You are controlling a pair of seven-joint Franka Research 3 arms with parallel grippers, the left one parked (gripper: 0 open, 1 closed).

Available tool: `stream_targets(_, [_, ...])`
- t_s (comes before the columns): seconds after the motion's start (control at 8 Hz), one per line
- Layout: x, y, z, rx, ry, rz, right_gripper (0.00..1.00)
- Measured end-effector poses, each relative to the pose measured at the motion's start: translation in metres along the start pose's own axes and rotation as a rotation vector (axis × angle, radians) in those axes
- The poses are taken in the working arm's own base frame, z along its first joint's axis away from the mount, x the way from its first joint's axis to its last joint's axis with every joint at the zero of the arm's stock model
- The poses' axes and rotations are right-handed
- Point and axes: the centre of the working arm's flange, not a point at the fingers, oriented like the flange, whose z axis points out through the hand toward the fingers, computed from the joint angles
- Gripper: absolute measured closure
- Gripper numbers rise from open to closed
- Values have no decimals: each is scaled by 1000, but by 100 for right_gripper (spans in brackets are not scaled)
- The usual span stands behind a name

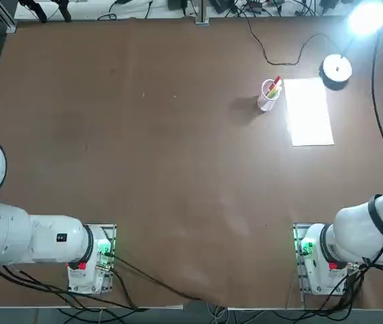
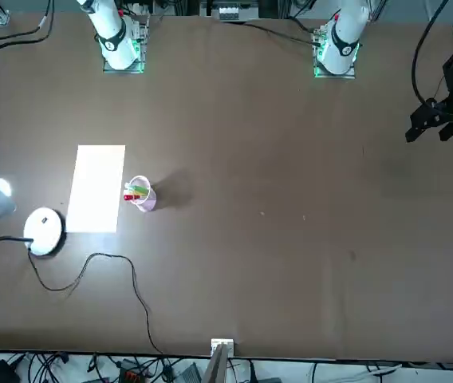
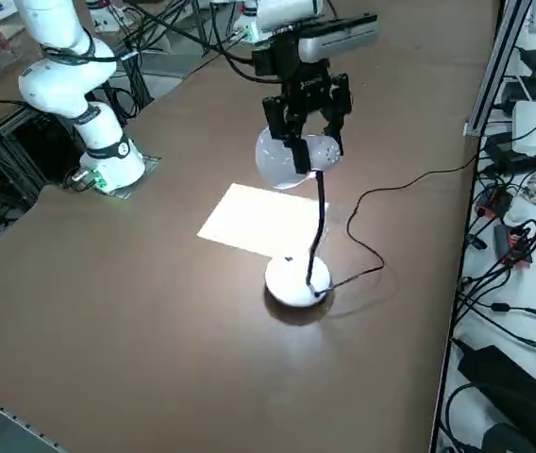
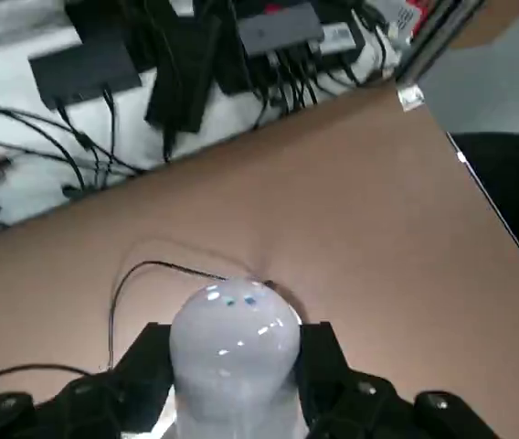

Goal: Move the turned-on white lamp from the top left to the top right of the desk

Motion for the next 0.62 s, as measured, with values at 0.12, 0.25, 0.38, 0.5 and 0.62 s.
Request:
stream_targets(0.12, [5, 6, 7, 15, 31, 43, 27])
stream_targets(0.25, [7, 12, 18, 16, 35, 92, 27])
stream_targets(0.38, [7, 14, 27, 13, 28, 126, 27])
stream_targets(0.5, [5, 13, 30, 11, 19, 143, 27])
stream_targets(0.62, [4, 11, 30, 9, 9, 153, 27])
